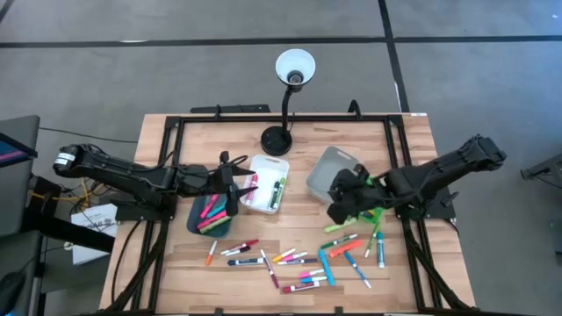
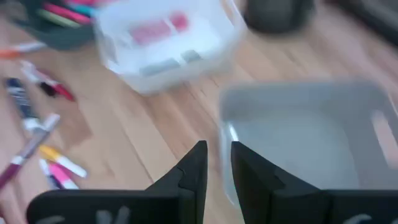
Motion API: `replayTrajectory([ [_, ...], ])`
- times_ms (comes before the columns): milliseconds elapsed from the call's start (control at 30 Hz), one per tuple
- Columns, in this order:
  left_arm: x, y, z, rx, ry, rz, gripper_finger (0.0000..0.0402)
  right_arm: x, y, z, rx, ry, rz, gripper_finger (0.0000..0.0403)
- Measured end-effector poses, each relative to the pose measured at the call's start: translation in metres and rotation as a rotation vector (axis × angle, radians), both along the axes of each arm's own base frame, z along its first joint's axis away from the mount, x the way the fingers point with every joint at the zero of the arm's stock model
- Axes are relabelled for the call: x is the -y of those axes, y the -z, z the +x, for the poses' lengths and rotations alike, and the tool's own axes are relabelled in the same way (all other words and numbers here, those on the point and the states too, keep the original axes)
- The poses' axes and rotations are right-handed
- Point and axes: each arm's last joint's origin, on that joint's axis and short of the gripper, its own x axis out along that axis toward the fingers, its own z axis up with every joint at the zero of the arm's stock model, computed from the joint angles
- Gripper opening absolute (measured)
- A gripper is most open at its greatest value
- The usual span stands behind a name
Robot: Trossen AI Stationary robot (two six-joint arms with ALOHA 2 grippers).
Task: Pick & Place Markers
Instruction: Put the orange mini marker into the green bin
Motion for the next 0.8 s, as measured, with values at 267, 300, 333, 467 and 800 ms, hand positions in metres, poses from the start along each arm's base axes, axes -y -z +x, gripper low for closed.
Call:
replayTrajectory([
  [267,0.003,0.0,0.001,0.028,0.06,-0.195,0.0214,-0.02,0.01,0.032,0.097,-0.141,-0.133,0.0063],
  [300,0.005,0.0,0.001,0.03,0.079,-0.235,0.0214,-0.022,0.016,0.038,0.081,-0.158,-0.15,0.0063],
  [333,0.006,0.0,0.0,0.031,0.092,-0.273,0.0214,-0.023,0.023,0.045,0.068,-0.173,-0.161,0.0063],
  [467,0.022,-0.009,-0.001,0.045,0.165,-0.347,0.0214,-0.022,0.049,0.062,-0.023,-0.195,-0.147,0.0063],
  [800,0.058,-0.024,-0.011,0.017,0.185,-0.406,0.0214,0.02,0.063,0.078,-0.096,-0.137,-0.05,0.0063],
])
